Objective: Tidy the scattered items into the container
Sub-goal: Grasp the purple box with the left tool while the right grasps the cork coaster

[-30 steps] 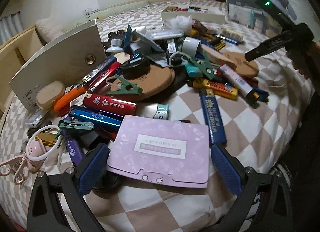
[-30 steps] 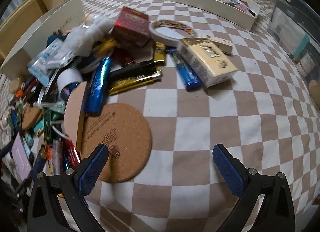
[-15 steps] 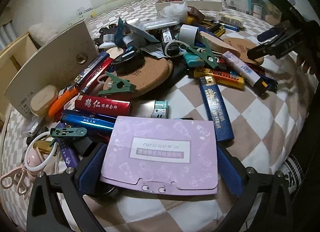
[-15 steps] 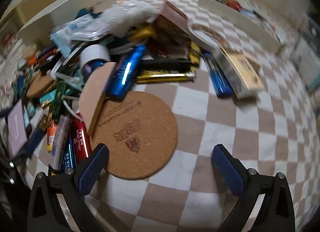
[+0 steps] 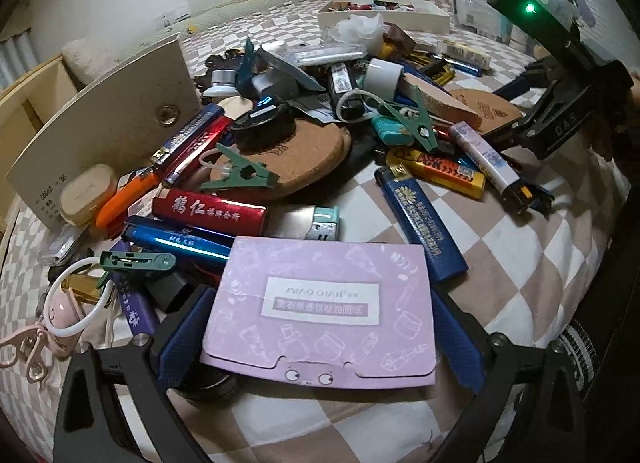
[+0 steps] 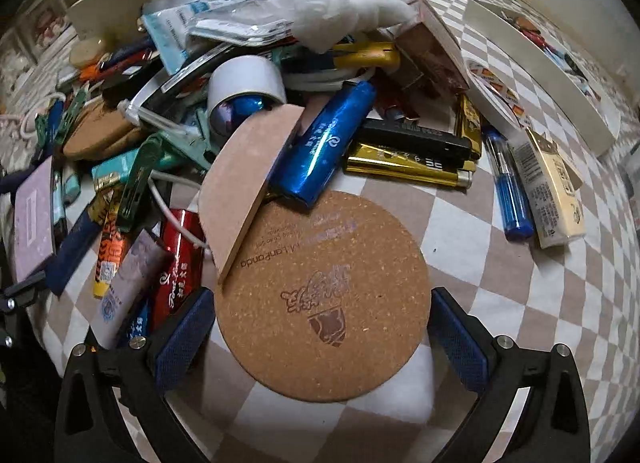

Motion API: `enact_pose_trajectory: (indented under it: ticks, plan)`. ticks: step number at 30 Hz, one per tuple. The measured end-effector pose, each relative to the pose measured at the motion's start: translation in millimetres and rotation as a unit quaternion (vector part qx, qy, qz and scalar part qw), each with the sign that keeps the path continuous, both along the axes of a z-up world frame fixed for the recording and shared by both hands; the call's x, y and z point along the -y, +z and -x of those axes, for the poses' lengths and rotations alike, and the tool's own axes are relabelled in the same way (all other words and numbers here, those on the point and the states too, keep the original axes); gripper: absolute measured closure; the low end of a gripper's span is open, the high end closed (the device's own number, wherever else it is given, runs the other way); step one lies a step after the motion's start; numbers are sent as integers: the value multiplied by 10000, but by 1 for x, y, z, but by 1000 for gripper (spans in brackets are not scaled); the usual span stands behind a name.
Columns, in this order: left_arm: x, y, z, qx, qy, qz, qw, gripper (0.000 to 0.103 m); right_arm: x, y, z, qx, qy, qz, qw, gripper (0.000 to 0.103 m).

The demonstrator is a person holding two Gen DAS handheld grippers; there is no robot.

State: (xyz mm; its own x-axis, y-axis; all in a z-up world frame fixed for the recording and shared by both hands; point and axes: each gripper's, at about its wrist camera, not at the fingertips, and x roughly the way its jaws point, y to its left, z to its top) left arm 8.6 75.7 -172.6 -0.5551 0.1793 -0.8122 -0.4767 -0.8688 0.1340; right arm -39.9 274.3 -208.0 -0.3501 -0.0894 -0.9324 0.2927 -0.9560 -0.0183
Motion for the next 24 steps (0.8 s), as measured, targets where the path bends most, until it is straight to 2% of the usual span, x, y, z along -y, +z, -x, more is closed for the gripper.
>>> enact_pose_trajectory:
  ticks: [4,8,13,19,24]
  plan:
    - [4,4,-2,48,47,-112,9999,4,-4,1,-2,-35,-78,118,9999,0]
    - [5,6,-5,65,57,-174,9998,4,3,2,-11,-184,-67,-71,9998,3]
    - [8,12,-9,10,120,-182,9998,4,-5,7,-15,-161,-272,83,9995,3]
    - [19,21,-4,61,424,-475,9980,4,-29,16,-22,-183,-841,242,9960,3]
    - [27,29,-2,64,604,-619,9962,4,-61,31,-30,-356,-1483,577,9866,3]
